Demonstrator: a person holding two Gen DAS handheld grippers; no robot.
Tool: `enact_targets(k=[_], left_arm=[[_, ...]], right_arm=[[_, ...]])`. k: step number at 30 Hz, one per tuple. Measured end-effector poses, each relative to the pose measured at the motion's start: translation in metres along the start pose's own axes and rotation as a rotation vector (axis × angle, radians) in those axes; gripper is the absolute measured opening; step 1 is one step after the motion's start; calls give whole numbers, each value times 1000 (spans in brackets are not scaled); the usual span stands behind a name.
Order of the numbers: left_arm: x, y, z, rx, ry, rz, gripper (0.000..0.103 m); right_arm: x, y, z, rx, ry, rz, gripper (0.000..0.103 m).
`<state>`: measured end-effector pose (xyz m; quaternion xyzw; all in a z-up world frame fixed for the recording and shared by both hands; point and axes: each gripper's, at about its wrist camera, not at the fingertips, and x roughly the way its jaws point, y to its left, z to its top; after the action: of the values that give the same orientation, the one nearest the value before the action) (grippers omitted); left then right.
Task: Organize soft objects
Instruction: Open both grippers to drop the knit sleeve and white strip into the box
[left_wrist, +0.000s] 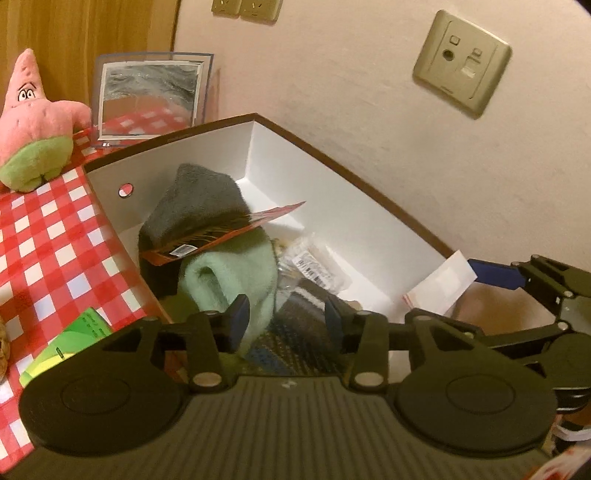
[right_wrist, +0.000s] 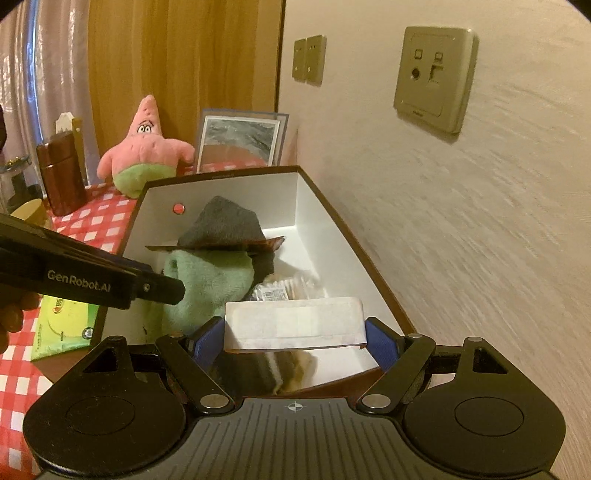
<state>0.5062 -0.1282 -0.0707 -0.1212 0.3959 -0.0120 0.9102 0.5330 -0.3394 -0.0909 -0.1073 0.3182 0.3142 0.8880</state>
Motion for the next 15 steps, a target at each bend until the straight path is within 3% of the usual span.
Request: enact_targets(k=[10,15], left_arm=[[8,2,4,40,32,24,42],[8,1,3,56,34,36,46]], right_arm=[[24,-8,3,-13,43,33,82],[32,-9,4,-7,53,35,88]])
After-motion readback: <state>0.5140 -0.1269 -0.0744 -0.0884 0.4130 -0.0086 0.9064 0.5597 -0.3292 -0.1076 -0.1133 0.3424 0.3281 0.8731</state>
